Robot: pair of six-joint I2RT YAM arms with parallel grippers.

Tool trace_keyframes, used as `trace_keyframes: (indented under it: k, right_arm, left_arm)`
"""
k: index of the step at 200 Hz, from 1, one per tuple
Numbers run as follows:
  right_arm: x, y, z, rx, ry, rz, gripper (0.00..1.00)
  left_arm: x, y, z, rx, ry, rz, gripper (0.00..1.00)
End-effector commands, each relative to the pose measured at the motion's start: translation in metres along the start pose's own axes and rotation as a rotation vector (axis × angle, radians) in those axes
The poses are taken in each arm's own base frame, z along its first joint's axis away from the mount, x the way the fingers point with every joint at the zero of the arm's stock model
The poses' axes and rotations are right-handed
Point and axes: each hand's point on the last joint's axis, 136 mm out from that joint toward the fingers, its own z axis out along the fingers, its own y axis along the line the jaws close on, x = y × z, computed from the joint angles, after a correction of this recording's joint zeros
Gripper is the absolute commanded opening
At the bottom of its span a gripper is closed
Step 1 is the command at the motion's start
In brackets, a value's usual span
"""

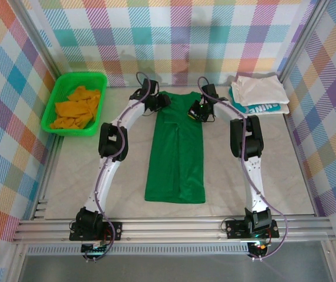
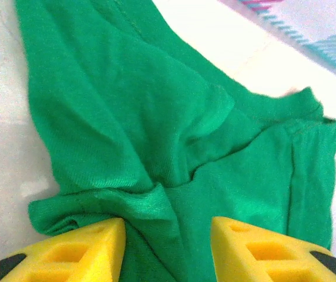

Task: Fold and stack the t-shirts

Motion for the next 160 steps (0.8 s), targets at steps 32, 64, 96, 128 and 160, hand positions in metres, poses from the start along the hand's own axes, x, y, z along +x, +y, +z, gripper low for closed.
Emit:
trace_keyframes:
  k: [32, 64, 96, 128, 160]
  right_arm:
    - [0.011, -0.022, 0.009, 0.048, 0.056, 0.019, 0.0]
    - [0.001, -0.018, 0.011, 0.031, 0.053, -0.006, 0.0]
    - [-0.003, 0.023, -0.005, -0.119, 0.064, -0.09, 0.04]
    - [-0.009, 0.081, -0.079, -0.232, -0.02, -0.207, 0.13]
    - [0.039, 0.087, -0.146, -0.266, -0.007, -0.251, 0.21]
  left_arm:
    - [-0.018, 0.027, -0.009, -0.031, -0.009, -0.049, 0.46]
    - [-0.03, 0.032, -0.052, -0.123, -0.066, 0.006, 0.55]
    - [-0.037, 0.033, -0.092, -0.129, -0.133, 0.019, 0.65]
    - [-0.04, 0.004, -0.14, -0.067, -0.181, 0.043, 0.68]
    - [0.0, -0.019, -0.194, 0.065, -0.198, 0.019, 0.56]
